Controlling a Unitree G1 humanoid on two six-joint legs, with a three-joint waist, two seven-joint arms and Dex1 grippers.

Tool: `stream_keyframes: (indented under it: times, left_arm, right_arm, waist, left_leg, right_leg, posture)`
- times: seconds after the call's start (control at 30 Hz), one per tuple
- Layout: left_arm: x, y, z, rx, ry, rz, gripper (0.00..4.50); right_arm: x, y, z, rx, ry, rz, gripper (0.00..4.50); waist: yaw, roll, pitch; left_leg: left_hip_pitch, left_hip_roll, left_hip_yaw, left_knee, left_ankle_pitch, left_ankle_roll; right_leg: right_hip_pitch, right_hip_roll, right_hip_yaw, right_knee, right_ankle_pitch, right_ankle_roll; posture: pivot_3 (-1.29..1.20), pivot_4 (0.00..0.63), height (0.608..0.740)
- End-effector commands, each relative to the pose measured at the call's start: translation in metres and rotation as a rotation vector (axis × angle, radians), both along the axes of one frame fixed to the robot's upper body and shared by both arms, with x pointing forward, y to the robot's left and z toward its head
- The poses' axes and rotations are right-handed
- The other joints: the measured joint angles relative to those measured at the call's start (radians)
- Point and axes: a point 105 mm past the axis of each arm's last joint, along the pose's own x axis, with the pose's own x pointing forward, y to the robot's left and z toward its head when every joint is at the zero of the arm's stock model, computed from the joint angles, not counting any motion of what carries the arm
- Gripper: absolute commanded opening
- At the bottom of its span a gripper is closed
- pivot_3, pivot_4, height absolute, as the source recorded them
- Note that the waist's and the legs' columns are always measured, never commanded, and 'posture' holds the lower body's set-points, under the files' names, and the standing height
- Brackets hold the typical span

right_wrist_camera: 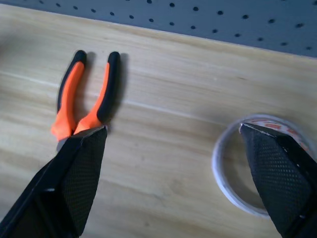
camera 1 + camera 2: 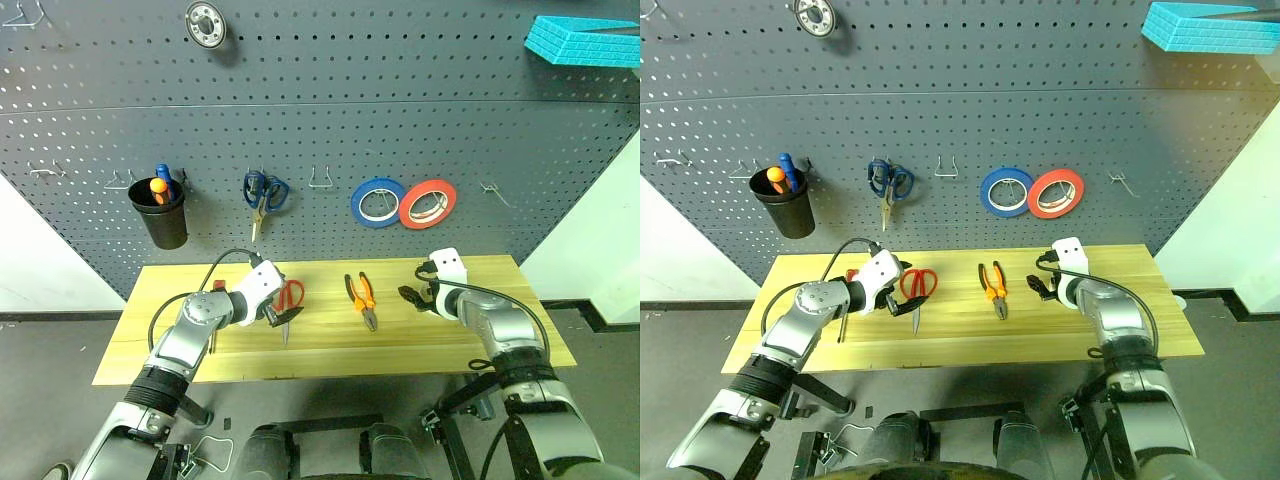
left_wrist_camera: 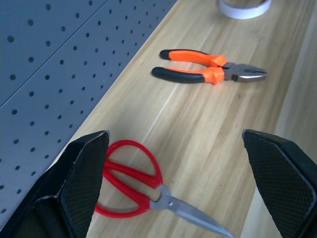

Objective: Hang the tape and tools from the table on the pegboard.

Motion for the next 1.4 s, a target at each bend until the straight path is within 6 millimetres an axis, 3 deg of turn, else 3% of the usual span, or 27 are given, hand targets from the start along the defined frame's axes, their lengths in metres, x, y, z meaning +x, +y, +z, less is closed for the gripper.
stream_keyframes:
  times: [0.03, 0.23, 0.37, 0.73, 1.2, 1.3, 1.4]
  left_arm:
    - [-0.006, -0.012, 0.027, -0.062, -0.049, -0.036, 4.50]
    - [-0.026, -0.024, 0.056, -0.157, -0.038, -0.070, 4.50]
    - [-0.037, -0.026, 0.053, -0.138, -0.006, -0.071, 4.50]
    - [-0.055, -0.023, 0.057, -0.133, 0.027, -0.055, 4.50]
    - [-0.074, -0.017, 0.068, -0.131, 0.041, -0.022, 4.50]
    - [-0.073, -0.016, 0.068, -0.125, 0.042, -0.016, 4.50]
    - [-0.072, -0.016, 0.070, -0.125, 0.036, -0.011, 4.50]
  right_arm:
    - [0.017, -0.005, 0.015, -0.026, -0.050, -0.018, 4.46]
    - [0.018, -0.012, 0.018, -0.077, -0.042, -0.013, 4.46]
    - [0.015, -0.024, 0.016, -0.115, -0.017, -0.034, 4.46]
    - [0.008, -0.037, 0.007, -0.138, 0.045, -0.045, 4.46]
    - [0.009, -0.036, -0.003, -0.153, 0.098, 0.007, 4.46]
    - [0.009, -0.035, -0.004, -0.147, 0.102, 0.012, 3.94]
    - [0.010, -0.034, -0.005, -0.147, 0.102, 0.015, 3.01]
  waist:
    - [0.002, 0.000, 0.003]
    - [0.000, 0.000, 0.032]
    - [-0.003, 0.004, 0.061]
    - [-0.001, -0.003, 0.120]
    - [0.000, -0.011, 0.177]
    - [0.001, -0.013, 0.182]
    - [0.001, -0.013, 0.184]
  left_leg:
    - [0.000, 0.000, 0.000, 0.000, 0.000, 0.000]
    - [-0.001, 0.000, -0.001, 0.000, 0.000, 0.001]
    - [-0.001, 0.001, 0.000, 0.000, -0.001, 0.001]
    - [-0.006, 0.001, 0.000, -0.002, -0.001, 0.003]
    - [-0.014, 0.001, -0.001, -0.002, -0.002, 0.003]
    - [-0.014, 0.001, -0.001, -0.002, -0.002, 0.003]
    - [-0.014, 0.001, -0.001, -0.002, -0.002, 0.003]
  right_leg:
    - [0.000, 0.000, 0.000, 0.000, 0.000, 0.000]
    - [-0.001, 0.000, 0.000, 0.000, -0.001, -0.001]
    - [-0.002, 0.000, 0.001, 0.000, -0.002, -0.003]
    - [-0.008, 0.000, 0.001, 0.001, -0.004, -0.004]
    - [-0.015, 0.000, 0.001, 0.000, -0.004, -0.003]
    - [-0.015, 0.000, 0.001, 0.000, -0.004, -0.003]
    - [-0.015, -0.001, 0.001, 0.000, -0.004, -0.003]
  posture:
    - [0.12, 0.063, 0.716]
    - [0.11, 0.146, 0.716]
    - [0.10, 0.175, 0.716]
    - [0.12, 0.232, 0.716]
    - [0.16, 0.299, 0.716]
    - [0.16, 0.297, 0.716]
    - [0.16, 0.294, 0.716]
